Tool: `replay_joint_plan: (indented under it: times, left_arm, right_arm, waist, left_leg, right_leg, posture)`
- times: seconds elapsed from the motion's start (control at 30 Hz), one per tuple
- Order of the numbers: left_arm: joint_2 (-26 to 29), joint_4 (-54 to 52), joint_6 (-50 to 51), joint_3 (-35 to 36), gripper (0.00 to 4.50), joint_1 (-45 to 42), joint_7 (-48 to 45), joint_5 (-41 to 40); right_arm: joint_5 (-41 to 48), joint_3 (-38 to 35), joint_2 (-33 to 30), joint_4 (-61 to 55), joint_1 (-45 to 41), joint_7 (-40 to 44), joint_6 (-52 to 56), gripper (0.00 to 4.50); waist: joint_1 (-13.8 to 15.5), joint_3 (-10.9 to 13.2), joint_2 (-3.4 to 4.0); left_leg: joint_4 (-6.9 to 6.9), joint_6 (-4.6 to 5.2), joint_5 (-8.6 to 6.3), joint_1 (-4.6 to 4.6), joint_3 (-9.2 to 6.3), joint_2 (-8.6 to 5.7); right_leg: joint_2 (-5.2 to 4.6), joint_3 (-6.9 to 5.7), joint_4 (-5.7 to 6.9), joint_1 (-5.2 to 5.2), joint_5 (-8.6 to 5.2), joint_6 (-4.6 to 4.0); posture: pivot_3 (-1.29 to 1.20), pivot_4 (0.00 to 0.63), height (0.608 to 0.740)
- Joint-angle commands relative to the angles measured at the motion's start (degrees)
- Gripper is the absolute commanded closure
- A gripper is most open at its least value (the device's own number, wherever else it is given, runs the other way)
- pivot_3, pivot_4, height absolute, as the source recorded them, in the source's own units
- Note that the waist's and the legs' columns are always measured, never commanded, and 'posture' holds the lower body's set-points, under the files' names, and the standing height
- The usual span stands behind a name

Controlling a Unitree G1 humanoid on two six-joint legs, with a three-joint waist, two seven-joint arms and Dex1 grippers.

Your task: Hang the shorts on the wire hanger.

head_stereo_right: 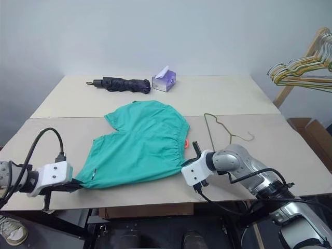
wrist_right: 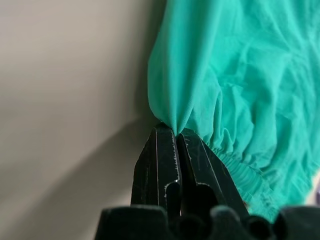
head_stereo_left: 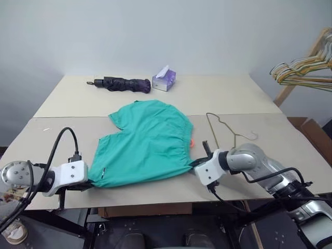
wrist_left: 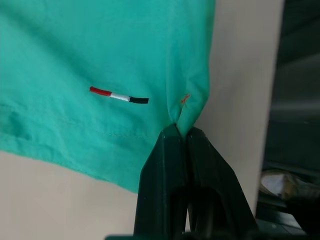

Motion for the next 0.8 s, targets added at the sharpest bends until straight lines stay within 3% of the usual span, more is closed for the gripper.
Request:
replay_joint_plan:
  times: [0.03,0.67,0.7,0.8]
  left_arm:
    - [1.6,-2.3,1.6,2.2,4.46,0.4,-1.3,-1.0]
    - [1.7,-5.8,6.3,1.3,4.46,0.2,-2.0,0.6]
    - [1.8,-5.9,6.4,1.4,4.49,0.5,-2.5,0.3]
    - [1.1,-6.0,5.8,1.9,3.79,0.7,-2.7,-0.1]
  right_arm:
    - [1.6,-2.8,-0.7,-2.7,0.6,1.6,0.1,4.5]
    - [0.6,-4.4,0.3,-3.0,1.2,2.6,-1.4,4.5]
    - [2.4,-4.5,0.1,-4.1,1.4,4.2,-0.5,4.25]
    - [4.8,-4.5,-0.8,-5.8,2.0,6.6,-0.6,3.43]
  waist:
    - [0.0,0.0,0.0]
    - [0.0,0.0,0.0]
    - [0.0,0.0,0.0]
    - [0.0,0.0,0.0]
  left_leg:
    - [0.0,0.0,0.0,0.0,0.0,0.0]
    - [0.0,0.0,0.0,0.0,0.01,-0.01]
    - [0.0,0.0,0.0,0.0,0.01,-0.01]
    - [0.0,0.0,0.0,0.0,0.01,0.0]
  right_leg:
    - [0.0,0.0,0.0,0.0,0.0,0.0]
    - [0.0,0.0,-0.01,0.0,0.0,0.0]
    - [0.0,0.0,-0.01,0.0,0.0,0.0]
    - [0.0,0.0,-0.01,0.01,0.0,0.0]
  posture:
    - [0.12,0.0,0.74]
    - [0.09,0.0,0.74]
    - [0.09,0.0,0.74]
    - [0.08,0.0,0.74]
